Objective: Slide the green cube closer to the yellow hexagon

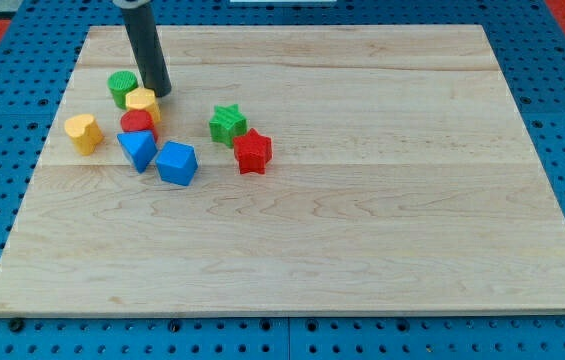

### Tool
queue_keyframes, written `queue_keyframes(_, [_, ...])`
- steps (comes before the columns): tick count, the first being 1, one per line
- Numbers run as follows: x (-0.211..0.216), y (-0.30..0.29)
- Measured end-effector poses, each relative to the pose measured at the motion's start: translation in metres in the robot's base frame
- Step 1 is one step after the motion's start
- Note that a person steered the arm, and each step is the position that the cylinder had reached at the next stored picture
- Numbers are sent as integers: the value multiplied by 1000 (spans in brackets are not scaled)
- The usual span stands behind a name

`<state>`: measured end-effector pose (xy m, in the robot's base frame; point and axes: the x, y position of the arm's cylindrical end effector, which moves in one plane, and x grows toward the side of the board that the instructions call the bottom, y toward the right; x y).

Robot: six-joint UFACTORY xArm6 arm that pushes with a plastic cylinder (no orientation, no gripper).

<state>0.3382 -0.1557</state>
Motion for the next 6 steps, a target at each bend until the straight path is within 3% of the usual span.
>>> queue_keyframes(1, [-39,19])
queue_keyframes(2, [-76,-15])
queue_keyframes(3, [-47,-50])
queue_keyframes(4, [-37,-48])
queue_keyframes(6, [-20,-108])
